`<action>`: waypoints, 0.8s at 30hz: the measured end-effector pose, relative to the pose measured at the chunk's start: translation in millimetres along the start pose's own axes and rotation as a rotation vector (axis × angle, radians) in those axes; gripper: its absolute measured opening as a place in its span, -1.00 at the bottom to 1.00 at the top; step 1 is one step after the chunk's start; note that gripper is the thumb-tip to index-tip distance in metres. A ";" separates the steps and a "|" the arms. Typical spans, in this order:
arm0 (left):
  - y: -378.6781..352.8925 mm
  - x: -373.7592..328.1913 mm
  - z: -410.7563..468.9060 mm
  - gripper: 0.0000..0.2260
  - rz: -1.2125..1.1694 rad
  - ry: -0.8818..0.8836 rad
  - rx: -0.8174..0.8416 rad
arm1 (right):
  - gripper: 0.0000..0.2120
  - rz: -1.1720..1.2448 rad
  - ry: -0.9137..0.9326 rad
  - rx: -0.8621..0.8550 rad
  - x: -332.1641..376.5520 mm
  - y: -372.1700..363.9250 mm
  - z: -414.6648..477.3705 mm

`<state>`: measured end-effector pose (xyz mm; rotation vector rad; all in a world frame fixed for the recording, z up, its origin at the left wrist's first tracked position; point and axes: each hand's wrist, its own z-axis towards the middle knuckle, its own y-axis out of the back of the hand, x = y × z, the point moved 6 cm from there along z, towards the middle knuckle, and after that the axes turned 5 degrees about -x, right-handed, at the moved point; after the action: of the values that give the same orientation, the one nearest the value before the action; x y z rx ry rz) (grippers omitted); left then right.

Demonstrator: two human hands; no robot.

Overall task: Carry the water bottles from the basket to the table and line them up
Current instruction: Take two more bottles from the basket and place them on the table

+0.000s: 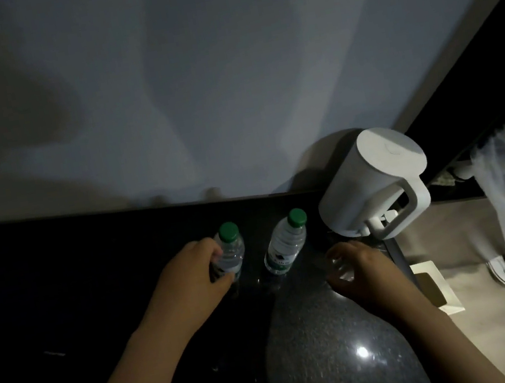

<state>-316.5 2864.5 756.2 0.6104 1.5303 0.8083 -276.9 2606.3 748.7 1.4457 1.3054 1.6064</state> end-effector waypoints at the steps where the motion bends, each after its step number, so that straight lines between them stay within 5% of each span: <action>1: -5.8 2.2 -4.5 -0.75 0.022 -0.004 0.036 | -0.66 -0.011 -0.013 0.005 0.0 0.1 -5.9; 10: -65.2 -39.2 -18.9 -0.62 0.096 -0.159 0.305 | -0.65 -0.066 -0.130 -0.014 -27.9 13.8 -61.9; 24: -145.9 -221.6 -55.3 -0.63 0.222 -0.517 0.430 | -0.71 0.058 -0.449 -0.166 -148.6 84.3 -194.0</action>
<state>-333.3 2595.0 780.1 1.2212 1.1664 0.4284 -416.2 2392.2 788.9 1.6297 0.8615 1.2881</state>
